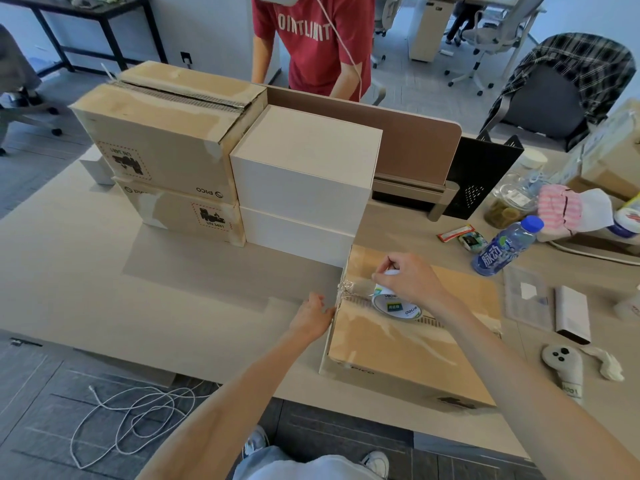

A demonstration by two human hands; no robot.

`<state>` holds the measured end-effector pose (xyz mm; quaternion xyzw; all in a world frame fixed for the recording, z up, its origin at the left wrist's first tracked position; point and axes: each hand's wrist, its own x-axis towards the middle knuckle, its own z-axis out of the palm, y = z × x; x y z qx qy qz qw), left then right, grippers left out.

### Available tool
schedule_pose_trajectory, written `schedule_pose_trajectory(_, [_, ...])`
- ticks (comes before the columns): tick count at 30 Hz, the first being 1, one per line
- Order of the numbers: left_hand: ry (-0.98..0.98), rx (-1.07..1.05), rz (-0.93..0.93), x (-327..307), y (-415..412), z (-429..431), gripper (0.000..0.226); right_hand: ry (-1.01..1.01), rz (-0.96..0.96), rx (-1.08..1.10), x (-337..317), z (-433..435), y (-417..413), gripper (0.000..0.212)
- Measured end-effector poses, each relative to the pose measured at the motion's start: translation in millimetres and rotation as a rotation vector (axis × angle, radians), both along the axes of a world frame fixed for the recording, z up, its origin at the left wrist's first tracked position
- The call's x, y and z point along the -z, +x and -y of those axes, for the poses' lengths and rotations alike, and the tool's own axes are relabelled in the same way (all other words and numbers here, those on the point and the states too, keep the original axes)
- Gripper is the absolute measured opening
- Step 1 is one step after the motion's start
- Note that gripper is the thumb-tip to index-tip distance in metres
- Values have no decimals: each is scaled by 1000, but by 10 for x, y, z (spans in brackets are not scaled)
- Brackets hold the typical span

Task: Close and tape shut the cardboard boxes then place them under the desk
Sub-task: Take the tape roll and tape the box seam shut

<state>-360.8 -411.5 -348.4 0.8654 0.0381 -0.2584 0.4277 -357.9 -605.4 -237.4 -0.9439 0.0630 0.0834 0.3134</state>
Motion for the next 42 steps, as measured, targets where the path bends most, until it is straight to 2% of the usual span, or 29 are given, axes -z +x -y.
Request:
schedule_pose_trajectory(3, [-60, -48, 133, -128, -54, -40, 40, 9, 16, -8, 16, 7, 0, 10])
schedule_pose_trajectory(6, [-327, -66, 106, -325, -125, 53, 44, 31, 49, -19, 45, 18, 5, 13])
schedule_pose_trajectory(9, [-297, 65, 76, -335, -159, 177, 67, 47, 77, -17, 56, 42, 1, 13])
schedule_pose_trajectory(11, [-273, 69, 43, -281, -135, 223, 87, 75, 89, -6, 58, 50, -19, 10])
schedule_pose_trajectory(16, [-253, 104, 6, -238, -105, 274, 112, 218, 105, -4, 39, 90, -39, 5])
schedule_pose_trajectory(18, [-141, 184, 127, -236, -120, 275, 118, 292, 114, -16, 26, 146, -99, 5])
schedule_pose_trajectory(20, [85, 331, 351, -248, -76, 256, 112, 359, 103, 43, 74, 228, -177, 13])
schedule_pose_trajectory(23, [361, 558, 681, -273, 24, 298, 99, 404, 79, 136, 136, 279, -180, 44])
schedule_pose_trajectory(26, [362, 655, 644, -246, 101, 341, 91, 395, 40, 131, 88, 209, -54, 49])
schedule_pose_trajectory(32, [373, 633, 603, -252, 103, 340, 97, 274, -12, 23, -29, 377, -43, 47])
schedule_pose_trajectory(39, [453, 651, 599, -327, 76, 353, 96, 140, 116, 23, -17, 968, -369, 48])
schedule_pose_trajectory(42, [482, 658, 618, -303, 79, 356, 97, 172, 140, 41, 1, 1278, -426, 47])
